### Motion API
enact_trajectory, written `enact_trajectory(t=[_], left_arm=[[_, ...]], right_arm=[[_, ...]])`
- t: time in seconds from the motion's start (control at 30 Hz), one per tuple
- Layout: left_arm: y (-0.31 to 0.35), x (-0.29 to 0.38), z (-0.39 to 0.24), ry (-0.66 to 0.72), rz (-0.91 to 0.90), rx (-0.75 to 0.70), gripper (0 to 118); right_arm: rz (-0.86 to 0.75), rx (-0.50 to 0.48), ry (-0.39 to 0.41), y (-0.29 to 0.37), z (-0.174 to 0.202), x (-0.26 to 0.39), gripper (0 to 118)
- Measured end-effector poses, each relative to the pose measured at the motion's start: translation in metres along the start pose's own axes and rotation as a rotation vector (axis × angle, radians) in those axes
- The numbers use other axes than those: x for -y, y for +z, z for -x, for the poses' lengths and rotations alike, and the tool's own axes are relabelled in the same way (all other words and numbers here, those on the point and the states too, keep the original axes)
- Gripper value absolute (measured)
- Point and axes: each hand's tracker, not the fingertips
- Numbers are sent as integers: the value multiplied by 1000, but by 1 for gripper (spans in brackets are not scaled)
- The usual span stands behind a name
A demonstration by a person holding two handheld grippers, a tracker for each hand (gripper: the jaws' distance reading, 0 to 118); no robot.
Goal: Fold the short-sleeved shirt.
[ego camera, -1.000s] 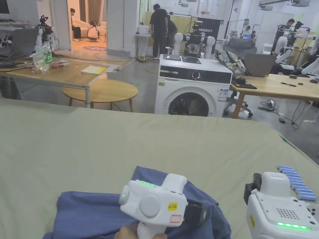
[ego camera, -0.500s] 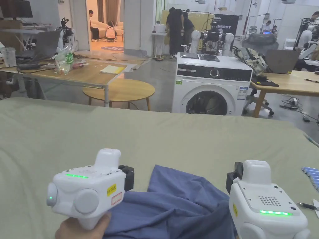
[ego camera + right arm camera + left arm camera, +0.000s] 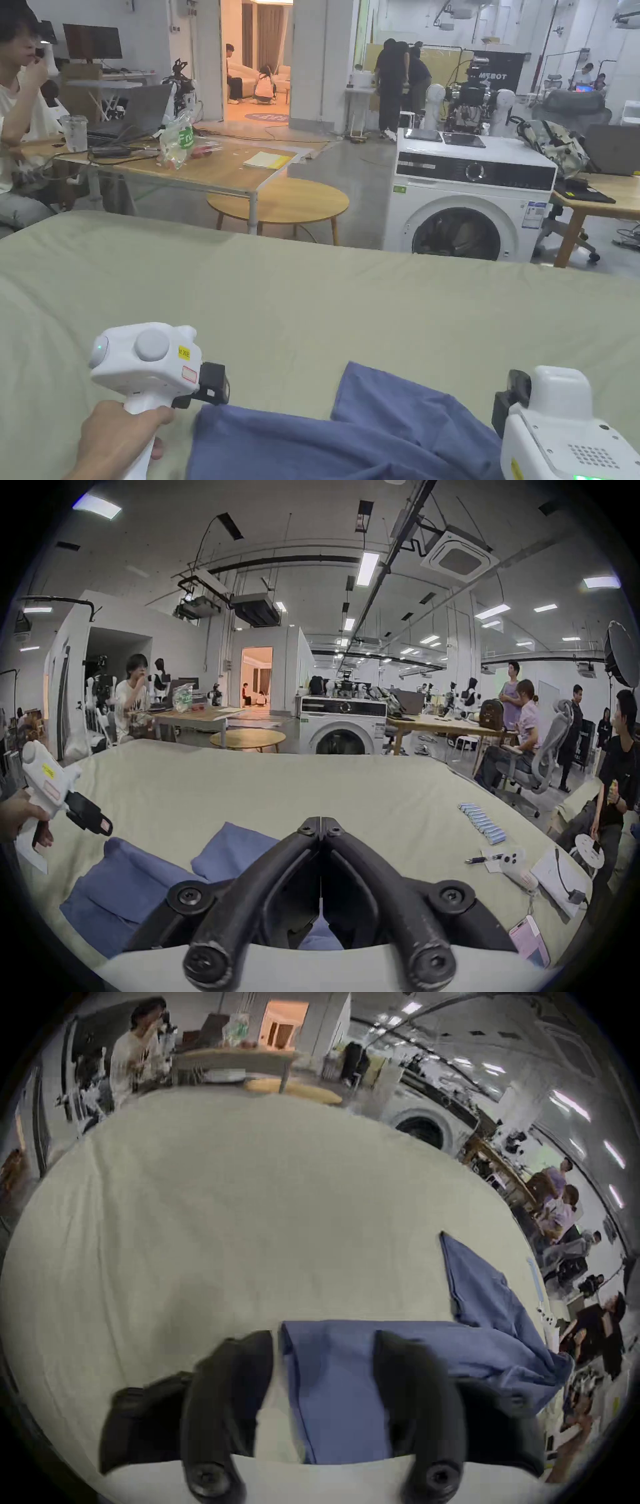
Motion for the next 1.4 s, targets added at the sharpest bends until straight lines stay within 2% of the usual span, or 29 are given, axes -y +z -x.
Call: enact_trajectory(t=[0.07,0.13,0.2,0.43,0.47,0.53,0.6,0.63,0.67,0.7,0.83,0.97,1.03,1.07,1.13,1.2,1.3,1.4], left_arm=[[-14,-4,12,15,24,-8,73],[-32,-5,24,13,61,-27,73],[-45,-4,37,-30,115,-105,72],[-56,1,36,-102,71,-164,70],[-26,-9,49,-483,265,-898,65],[-27,-6,49,-500,261,-905,57],[-24,-8,51,-523,260,-892,37],[-22,-8,49,-538,265,-878,24],[-20,-8,48,-538,267,-852,1],[-18,-10,50,-513,263,-822,0],[-13,-6,49,-559,264,-821,0],[4,-4,37,-583,198,-761,0],[13,3,28,-568,193,-733,0],[18,7,24,-575,185,-720,0],[27,13,17,-566,172,-706,0],[36,20,12,-555,139,-684,0],[43,30,8,-557,130,-675,0],[46,36,5,-550,127,-666,0]], right_arm=[[6,10,3,0,-5,1,0],[12,21,6,-1,-10,4,0],[19,31,10,-2,-16,5,0],[40,65,17,-3,-30,8,0],[45,66,19,-4,-30,8,0],[46,67,22,-6,-29,10,0],[50,66,31,-8,-27,10,0],[52,63,33,-10,-26,10,0],[54,59,35,-11,-24,10,0],[56,54,38,-13,-23,10,0],[63,42,54,-26,-23,7,0],[137,39,61,-61,-45,-10,2],[255,16,62,-93,-58,-20,17],[307,-22,49,-111,-63,-24,36],[433,-75,63,-145,-68,-22,63],[548,-104,115,-175,-63,-11,65],[626,-140,141,-204,-53,7,65],[751,-158,122,-226,-40,32,65]])
